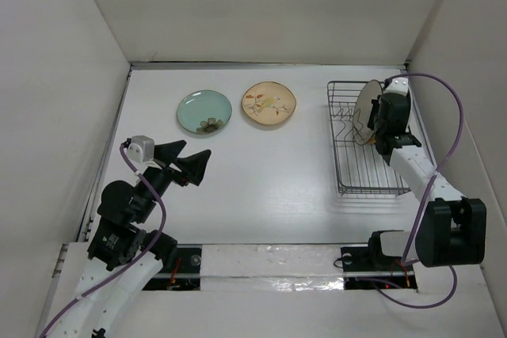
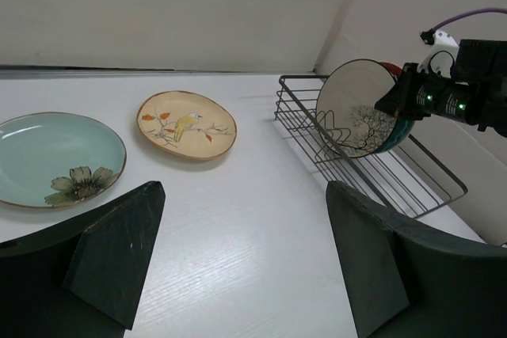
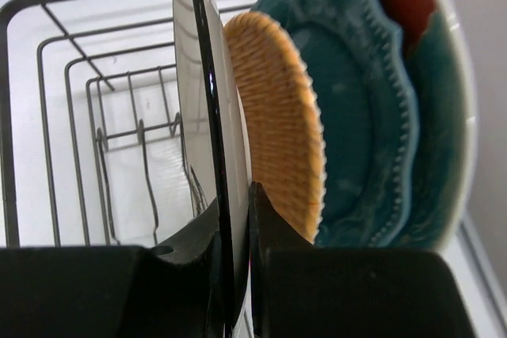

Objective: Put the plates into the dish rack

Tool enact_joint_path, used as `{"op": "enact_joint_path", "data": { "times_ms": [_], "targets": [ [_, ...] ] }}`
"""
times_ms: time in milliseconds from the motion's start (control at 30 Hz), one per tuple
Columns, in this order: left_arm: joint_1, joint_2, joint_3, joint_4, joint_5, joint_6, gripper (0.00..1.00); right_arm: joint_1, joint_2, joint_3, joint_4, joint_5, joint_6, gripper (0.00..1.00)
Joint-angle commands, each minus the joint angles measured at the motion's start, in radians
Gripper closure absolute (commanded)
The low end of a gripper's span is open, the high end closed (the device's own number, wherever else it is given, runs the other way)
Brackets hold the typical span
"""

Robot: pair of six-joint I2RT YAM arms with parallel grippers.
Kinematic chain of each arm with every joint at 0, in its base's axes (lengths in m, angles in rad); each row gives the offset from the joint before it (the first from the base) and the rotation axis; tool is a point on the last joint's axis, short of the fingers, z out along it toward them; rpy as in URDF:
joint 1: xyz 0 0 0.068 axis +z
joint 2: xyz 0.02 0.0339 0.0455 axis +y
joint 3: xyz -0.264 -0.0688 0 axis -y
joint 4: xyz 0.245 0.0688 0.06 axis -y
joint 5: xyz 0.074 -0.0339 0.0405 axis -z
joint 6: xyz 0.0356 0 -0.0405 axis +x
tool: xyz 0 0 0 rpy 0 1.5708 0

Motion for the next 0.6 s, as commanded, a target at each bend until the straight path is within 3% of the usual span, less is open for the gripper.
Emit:
{"op": "enact_joint_path", "data": {
  "times_ms": [0,67,167,267,300,400,500,533,567],
  "targets": [
    [-0.004,0.021,-0.006,0.03,-0.011,0.008,0.2,-0.007,-0.012,-0.015,0.204,-0.067,0.069,1.0],
    [-0.004,0.035,-0.006,0.027,-0.014,0.005,0.24,-0.007,-0.006,-0.035,0.215,-0.084,0.096,1.0],
    [-0.004,0.064,-0.004,0.025,-0.029,0.001,0.31,-0.007,-0.004,-0.053,0.221,-0.107,0.124,0.87],
    [-0.004,0.103,0.0,0.024,-0.032,-0.006,0.41,-0.007,-0.016,-0.053,0.203,-0.107,0.161,0.7],
    [-0.004,0.124,0.0,0.022,-0.034,-0.01,0.44,0.006,-0.022,-0.053,0.18,-0.098,0.175,0.57],
    [-0.004,0.174,0.006,0.019,-0.034,-0.018,0.56,0.027,-0.07,-0.041,0.14,-0.053,0.227,0.38],
    [0.019,0.224,0.015,0.024,-0.011,-0.03,0.74,0.04,-0.121,-0.031,0.091,-0.039,0.27,0.25],
    [0.039,0.237,0.017,0.03,-0.002,-0.042,0.87,0.05,-0.159,-0.029,0.071,-0.045,0.278,0.24],
    [0.039,0.251,0.023,0.033,0.009,-0.05,0.94,0.061,-0.18,-0.03,0.063,-0.049,0.29,0.21]
  ]
}}
